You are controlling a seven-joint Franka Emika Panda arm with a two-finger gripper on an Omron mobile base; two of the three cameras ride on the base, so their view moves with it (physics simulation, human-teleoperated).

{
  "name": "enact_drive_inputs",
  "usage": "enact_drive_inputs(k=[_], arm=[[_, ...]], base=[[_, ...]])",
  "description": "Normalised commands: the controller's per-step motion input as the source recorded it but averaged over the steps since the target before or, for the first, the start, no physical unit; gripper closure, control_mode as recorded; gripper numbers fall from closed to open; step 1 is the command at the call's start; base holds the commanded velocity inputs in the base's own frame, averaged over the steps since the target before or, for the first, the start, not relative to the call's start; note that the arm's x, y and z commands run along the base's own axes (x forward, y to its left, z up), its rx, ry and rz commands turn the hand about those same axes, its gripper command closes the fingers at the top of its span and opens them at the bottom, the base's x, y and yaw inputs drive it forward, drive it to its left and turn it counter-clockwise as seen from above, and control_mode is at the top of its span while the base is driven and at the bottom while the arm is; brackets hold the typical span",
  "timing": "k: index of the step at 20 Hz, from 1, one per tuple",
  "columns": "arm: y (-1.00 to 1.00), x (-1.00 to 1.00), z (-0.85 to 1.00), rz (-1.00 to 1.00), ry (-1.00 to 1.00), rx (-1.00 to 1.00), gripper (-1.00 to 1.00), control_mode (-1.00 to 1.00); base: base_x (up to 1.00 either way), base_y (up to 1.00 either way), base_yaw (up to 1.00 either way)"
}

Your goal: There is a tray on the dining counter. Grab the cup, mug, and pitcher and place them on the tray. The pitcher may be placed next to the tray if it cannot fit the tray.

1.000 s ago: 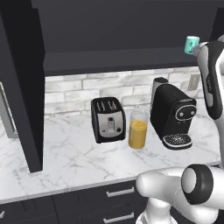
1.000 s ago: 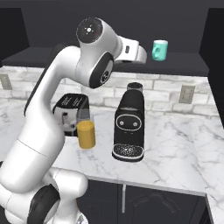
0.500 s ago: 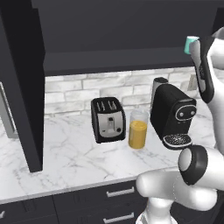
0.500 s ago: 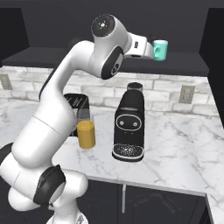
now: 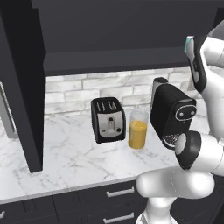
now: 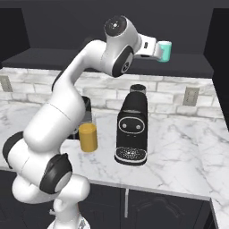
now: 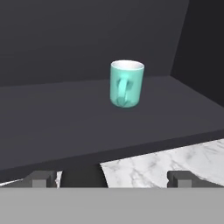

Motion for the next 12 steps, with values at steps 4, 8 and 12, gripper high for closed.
enact_drive_inputs(k=[4,8,12], arm=[[-0.18,0.42,-0.19,-0.03,0.00,0.00,-1.00,-1.00],[-0.20,0.46,-0.03,-0.03,0.00,0.00,-1.00,-1.00],[-0.21,0.47,0.00,-0.02,0.03,0.01,-1.00,-1.00]], base=[[0.00,0.00,0.00],[0.00,0.00,0.00],[0.00,0.00,0.00]])
